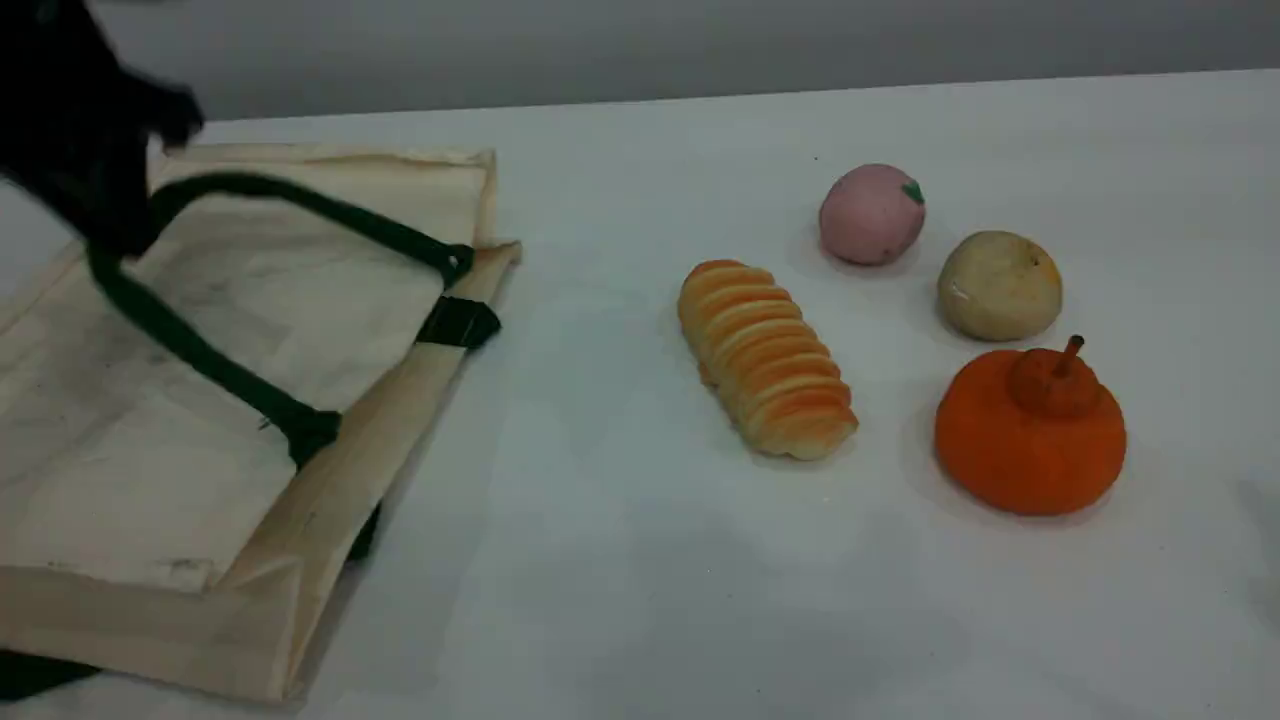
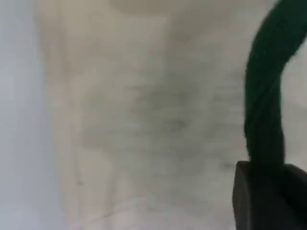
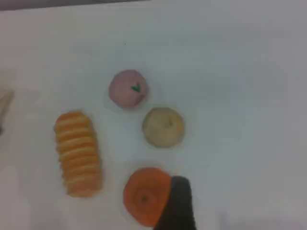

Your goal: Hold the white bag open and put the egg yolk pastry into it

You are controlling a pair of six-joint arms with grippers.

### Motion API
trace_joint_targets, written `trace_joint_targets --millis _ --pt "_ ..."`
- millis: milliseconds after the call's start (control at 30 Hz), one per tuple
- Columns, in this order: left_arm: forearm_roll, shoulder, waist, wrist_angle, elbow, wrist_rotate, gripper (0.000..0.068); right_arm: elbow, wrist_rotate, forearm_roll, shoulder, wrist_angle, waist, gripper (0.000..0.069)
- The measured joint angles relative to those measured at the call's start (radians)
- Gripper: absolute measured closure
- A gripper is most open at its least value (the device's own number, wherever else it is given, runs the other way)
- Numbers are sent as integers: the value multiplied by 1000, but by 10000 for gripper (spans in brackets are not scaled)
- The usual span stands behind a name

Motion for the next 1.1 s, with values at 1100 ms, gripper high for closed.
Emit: trace_joint_targets --millis 1100 --pt "-324 -71 -248 297 -430 693 584 0 -101 -16 251 -89 0 114"
